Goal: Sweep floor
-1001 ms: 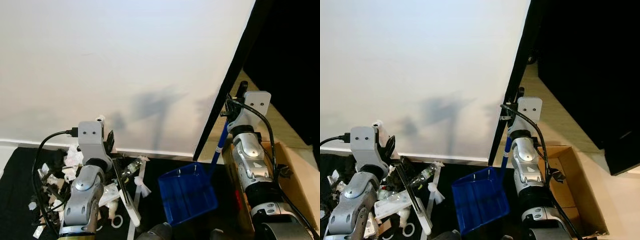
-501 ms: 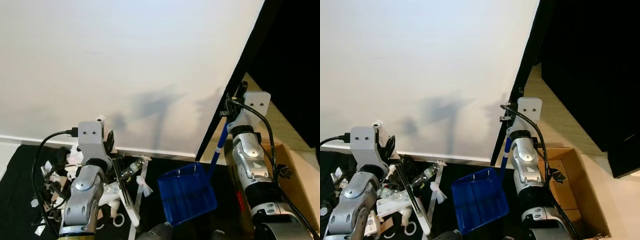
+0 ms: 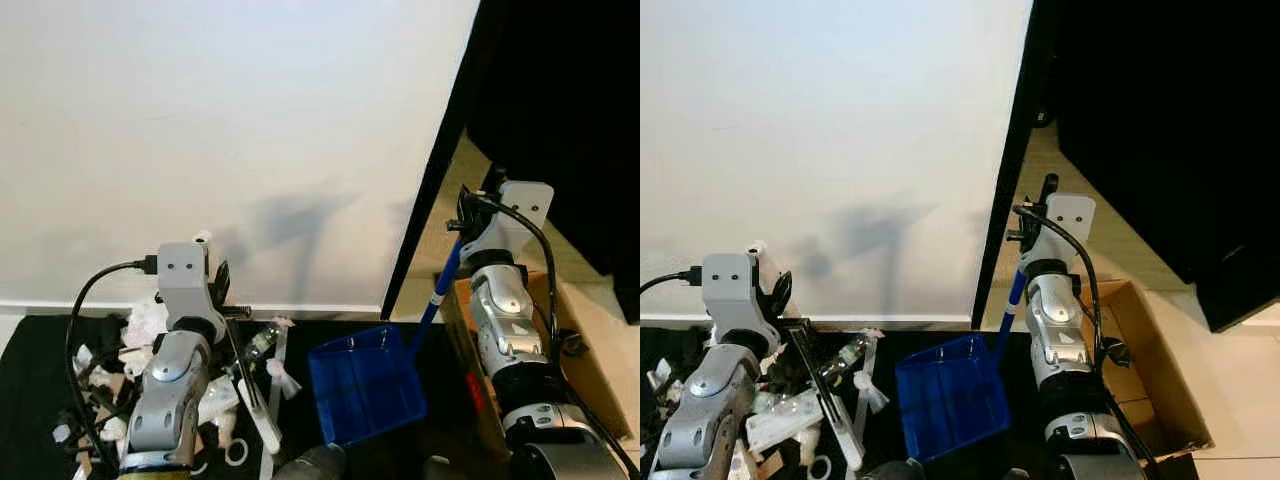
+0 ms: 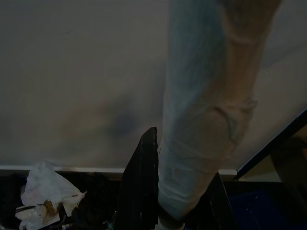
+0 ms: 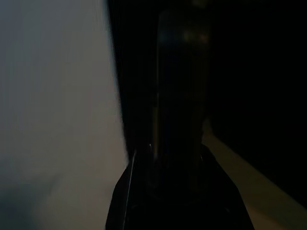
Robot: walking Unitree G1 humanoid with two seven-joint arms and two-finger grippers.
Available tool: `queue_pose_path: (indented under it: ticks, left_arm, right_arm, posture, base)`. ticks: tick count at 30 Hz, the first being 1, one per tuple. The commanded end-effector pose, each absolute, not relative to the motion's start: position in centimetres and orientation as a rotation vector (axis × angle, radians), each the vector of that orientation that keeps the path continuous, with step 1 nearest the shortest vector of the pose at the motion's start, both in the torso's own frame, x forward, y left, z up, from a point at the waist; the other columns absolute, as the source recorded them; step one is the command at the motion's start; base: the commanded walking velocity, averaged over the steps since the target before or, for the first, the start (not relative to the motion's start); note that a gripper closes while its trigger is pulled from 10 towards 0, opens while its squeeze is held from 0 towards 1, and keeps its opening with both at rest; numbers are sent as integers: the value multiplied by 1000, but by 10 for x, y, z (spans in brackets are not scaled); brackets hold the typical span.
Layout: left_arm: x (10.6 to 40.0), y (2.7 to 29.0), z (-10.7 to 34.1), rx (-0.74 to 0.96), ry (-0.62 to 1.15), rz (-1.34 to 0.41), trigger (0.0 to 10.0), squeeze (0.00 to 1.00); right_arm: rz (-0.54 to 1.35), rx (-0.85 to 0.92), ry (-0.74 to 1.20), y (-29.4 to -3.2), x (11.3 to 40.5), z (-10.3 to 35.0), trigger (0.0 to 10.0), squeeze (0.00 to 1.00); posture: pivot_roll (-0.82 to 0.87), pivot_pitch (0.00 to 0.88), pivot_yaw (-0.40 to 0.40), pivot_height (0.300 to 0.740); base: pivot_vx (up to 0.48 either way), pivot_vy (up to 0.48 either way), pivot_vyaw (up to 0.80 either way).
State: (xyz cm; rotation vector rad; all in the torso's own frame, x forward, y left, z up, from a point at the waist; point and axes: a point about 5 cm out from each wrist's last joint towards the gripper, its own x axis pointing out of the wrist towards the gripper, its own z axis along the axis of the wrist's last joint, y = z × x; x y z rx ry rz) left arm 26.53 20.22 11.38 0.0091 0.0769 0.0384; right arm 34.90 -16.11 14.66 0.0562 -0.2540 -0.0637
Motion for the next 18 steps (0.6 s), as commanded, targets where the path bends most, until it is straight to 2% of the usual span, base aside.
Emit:
queue_pose_path:
  ticks: [1,12,18]
  left_arm:
    - [265,201,113,16,73,30,10000,0]
    - [265,201,113,15,72,31,10000,0]
    - [265,200,113,16,72,32,10000,0]
  right_arm:
    - [-85,80,-241,-167,349,143,10000,0]
    - [-83,63,-243,-167,349,144,10000,0]
    - [-65,32,-232,-164,350,143,10000,0]
  posture:
    - [225,144,-29,740]
    - [226,144,-30,740]
    - [227,145,-31,740]
  base:
    - [0,0,-788]
    - [0,0,-786]
    - [0,0,0]
